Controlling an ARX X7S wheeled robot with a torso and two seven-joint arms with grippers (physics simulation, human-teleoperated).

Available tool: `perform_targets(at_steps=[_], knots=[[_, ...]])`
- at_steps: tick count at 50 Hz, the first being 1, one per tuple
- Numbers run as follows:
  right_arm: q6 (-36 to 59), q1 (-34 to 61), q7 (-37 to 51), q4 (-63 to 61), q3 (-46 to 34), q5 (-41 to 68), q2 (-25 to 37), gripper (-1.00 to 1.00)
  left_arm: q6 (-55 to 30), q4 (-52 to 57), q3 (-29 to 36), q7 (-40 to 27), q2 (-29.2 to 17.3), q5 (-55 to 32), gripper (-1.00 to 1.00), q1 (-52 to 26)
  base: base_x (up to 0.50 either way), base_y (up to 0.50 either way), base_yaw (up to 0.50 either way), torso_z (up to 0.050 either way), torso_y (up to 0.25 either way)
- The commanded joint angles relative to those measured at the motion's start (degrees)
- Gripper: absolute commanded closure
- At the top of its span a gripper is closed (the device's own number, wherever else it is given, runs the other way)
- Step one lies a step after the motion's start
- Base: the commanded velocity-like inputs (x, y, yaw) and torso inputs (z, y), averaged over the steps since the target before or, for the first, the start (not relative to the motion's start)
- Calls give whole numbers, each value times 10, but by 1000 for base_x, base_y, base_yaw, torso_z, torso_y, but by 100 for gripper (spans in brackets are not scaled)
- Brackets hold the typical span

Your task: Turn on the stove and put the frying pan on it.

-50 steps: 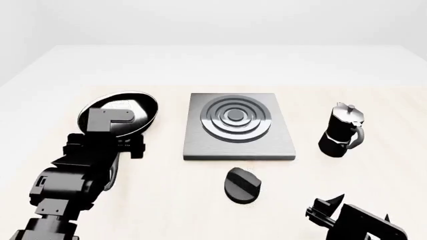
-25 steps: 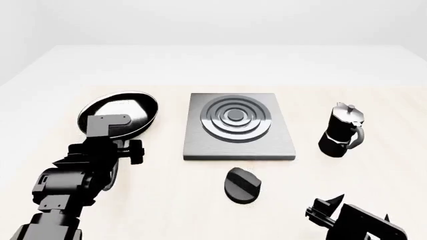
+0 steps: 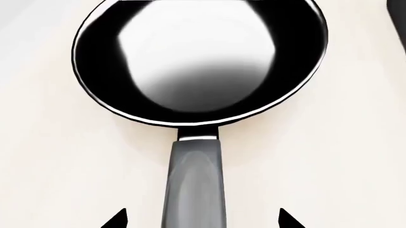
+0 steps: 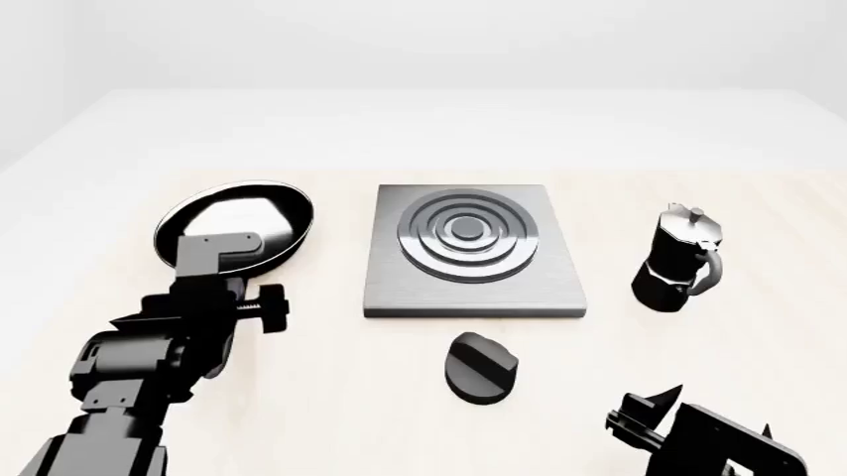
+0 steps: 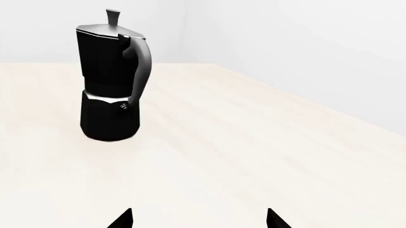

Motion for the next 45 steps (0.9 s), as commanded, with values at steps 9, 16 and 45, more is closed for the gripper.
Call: perform_targets(at_steps=[9,16,45], knots=[[-4,0,2,2,-1,2,2,-100,1,-27,-3,-1,2,-2,-100,-5,0,0,0,0,0],[-3,-1,2,0,-2,3,3,-100,1,-33,-2,0,3,-2,-100,-4,0,0,0,0,0],[1,2,10,-1,-6,3,4,-100,34,-98,5,13,9,5,-100,-11,0,0,0,0,0]])
